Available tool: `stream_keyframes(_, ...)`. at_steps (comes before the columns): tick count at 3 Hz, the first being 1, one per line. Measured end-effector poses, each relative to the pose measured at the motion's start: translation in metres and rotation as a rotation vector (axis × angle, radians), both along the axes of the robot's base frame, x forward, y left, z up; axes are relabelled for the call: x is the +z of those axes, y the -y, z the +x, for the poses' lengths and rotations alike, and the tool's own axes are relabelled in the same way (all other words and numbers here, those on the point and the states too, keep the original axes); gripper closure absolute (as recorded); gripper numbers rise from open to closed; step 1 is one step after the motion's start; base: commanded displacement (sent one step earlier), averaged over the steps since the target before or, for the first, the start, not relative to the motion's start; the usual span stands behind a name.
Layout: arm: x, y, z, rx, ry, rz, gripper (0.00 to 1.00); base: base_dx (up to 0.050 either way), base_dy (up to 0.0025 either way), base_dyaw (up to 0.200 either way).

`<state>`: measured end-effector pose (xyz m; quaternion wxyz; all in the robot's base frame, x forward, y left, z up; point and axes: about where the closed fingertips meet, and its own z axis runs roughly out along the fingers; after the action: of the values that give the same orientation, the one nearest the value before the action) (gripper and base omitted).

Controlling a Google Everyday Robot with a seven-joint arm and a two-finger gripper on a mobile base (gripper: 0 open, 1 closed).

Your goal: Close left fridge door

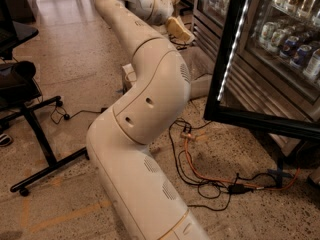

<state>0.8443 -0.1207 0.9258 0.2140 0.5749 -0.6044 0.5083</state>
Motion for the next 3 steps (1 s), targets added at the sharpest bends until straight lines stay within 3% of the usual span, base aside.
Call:
stream_keyframes(1, 0.023, 0.008, 0.003, 0.067, 0.009, 0.054, 0.0, 0.0, 0.0, 0.0)
stream_keyframes(3, 0.018, 0.019, 0.006, 0.04, 0.019, 0.016, 0.0, 0.0, 0.0, 0.0)
